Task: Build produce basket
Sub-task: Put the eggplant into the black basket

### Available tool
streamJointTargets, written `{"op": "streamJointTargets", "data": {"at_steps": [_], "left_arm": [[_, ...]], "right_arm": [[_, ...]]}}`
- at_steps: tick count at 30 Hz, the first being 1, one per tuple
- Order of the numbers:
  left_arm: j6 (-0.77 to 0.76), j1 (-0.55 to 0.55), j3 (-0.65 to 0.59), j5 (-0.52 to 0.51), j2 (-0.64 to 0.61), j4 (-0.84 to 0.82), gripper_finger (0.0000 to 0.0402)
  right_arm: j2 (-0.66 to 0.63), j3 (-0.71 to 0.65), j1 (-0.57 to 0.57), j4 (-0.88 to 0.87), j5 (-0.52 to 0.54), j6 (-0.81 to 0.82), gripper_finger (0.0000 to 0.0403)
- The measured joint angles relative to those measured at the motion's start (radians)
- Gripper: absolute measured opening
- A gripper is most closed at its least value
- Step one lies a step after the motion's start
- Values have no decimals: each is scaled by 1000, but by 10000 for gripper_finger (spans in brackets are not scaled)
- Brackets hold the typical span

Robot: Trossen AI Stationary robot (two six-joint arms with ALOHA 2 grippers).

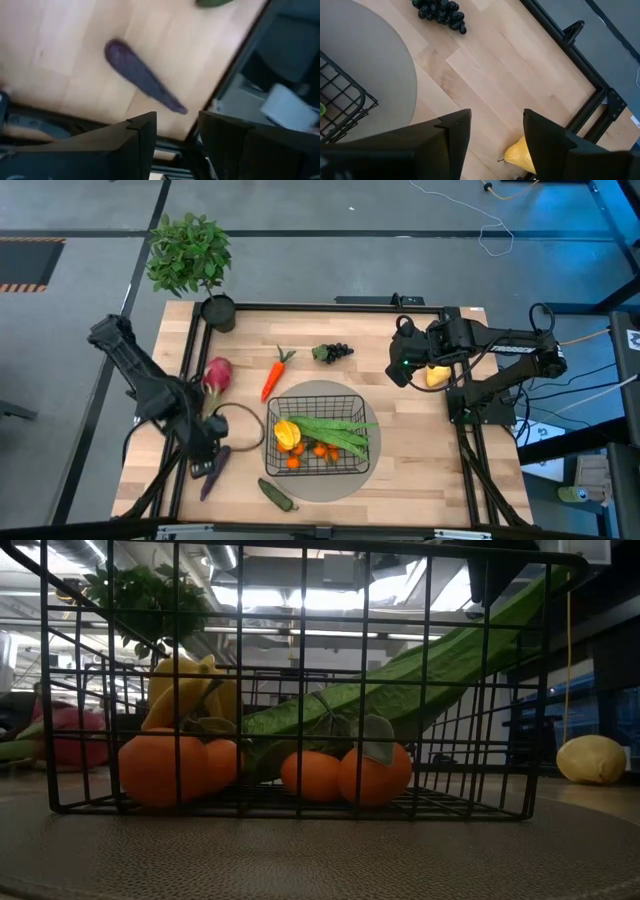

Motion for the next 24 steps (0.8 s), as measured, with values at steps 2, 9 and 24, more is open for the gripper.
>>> {"op": "streamJointTargets", "data": {"at_steps": [2, 9, 24], "left_arm": [[-42, -57, 0, -22, 42, -4, 133], [-168, -173, 0, -96, 193, 6, 133], [-504, -279, -1, -31, 418, 116, 133]], "right_arm": [[0, 0, 0, 0, 0, 0, 171], [0, 0, 0, 0, -2, 18, 171], [0, 0, 0, -5, -48, 44, 171]]}}
